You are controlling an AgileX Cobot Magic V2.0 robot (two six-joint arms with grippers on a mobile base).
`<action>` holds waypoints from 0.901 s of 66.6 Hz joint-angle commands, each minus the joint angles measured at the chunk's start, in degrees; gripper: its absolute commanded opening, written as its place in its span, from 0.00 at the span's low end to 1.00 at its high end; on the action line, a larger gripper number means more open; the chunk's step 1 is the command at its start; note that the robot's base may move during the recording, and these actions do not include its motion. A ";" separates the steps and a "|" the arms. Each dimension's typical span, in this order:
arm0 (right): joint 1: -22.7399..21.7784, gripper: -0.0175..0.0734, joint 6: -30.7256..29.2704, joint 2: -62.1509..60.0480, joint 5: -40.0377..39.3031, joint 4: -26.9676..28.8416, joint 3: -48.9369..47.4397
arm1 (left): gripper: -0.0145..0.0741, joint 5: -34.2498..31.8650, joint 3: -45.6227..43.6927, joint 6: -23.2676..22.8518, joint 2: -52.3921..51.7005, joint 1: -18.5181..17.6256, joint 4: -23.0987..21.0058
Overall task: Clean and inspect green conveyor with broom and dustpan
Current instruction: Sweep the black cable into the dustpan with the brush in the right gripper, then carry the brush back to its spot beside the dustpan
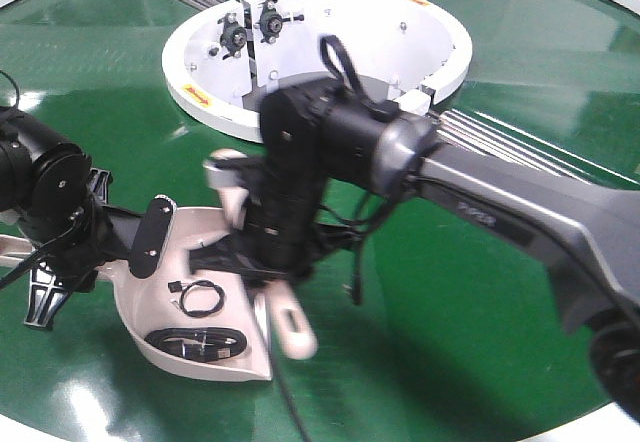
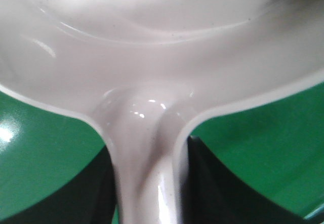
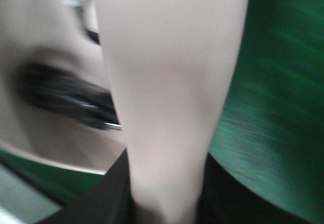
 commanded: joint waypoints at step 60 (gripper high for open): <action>-31.20 0.19 -22.59 -21.17 2.16 -9.95 22.08 | 0.16 0.73 -0.93 2.59 -1.54 -0.96 -0.95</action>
